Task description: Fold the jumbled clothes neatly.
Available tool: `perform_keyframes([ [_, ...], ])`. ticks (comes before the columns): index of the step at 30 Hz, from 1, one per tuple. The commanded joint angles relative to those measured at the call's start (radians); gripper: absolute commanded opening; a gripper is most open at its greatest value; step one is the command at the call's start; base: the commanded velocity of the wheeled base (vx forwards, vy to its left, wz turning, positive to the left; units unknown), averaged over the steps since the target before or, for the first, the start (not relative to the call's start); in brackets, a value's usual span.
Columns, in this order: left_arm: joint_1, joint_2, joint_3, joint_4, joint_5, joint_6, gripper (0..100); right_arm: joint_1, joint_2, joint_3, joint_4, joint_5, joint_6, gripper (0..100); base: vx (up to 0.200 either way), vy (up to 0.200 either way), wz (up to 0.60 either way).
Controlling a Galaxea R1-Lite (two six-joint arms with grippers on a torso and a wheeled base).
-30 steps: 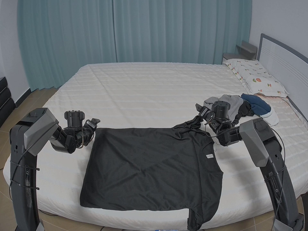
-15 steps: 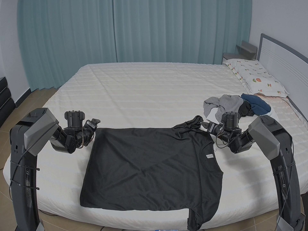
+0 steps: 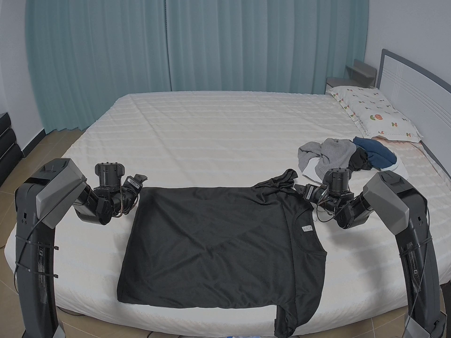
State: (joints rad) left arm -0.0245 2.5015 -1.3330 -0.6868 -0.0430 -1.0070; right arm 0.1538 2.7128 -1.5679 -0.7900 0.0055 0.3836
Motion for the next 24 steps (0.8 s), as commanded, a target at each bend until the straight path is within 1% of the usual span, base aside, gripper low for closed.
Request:
perform_keyframes([
  [1,0.0,0.004,-0.002,0.0,0.0,-0.001,100,0.012,0.009,0.003,-0.003,-0.001,-0.009,100,0.0,0.0,0.0],
  [3,0.0,0.004,-0.002,0.0,0.0,0.001,100,0.013,0.012,0.006,-0.005,-0.001,-0.037,100,0.0,0.0,0.0],
  [4,0.0,0.004,-0.003,0.0,0.0,0.001,100,0.013,0.012,0.006,-0.005,0.001,-0.043,0,0.0,0.0,0.0],
  [10,0.0,0.004,-0.005,0.0,0.0,0.001,100,0.02,0.033,-0.004,-0.009,-0.002,-0.063,0,0.0,0.0,0.0],
  [17,0.0,0.004,-0.005,0.0,0.0,0.001,100,0.012,0.039,-0.034,-0.012,-0.012,-0.063,0,0.0,0.0,0.0],
  [20,-0.003,0.013,-0.005,0.0,0.003,0.025,100,-0.005,0.051,-0.1,-0.009,-0.032,-0.058,0,0.0,0.0,0.0],
  [24,-0.003,0.013,-0.005,0.0,0.003,0.028,100,-0.01,0.073,-0.155,-0.011,-0.055,-0.052,0,0.0,0.0,0.0],
])
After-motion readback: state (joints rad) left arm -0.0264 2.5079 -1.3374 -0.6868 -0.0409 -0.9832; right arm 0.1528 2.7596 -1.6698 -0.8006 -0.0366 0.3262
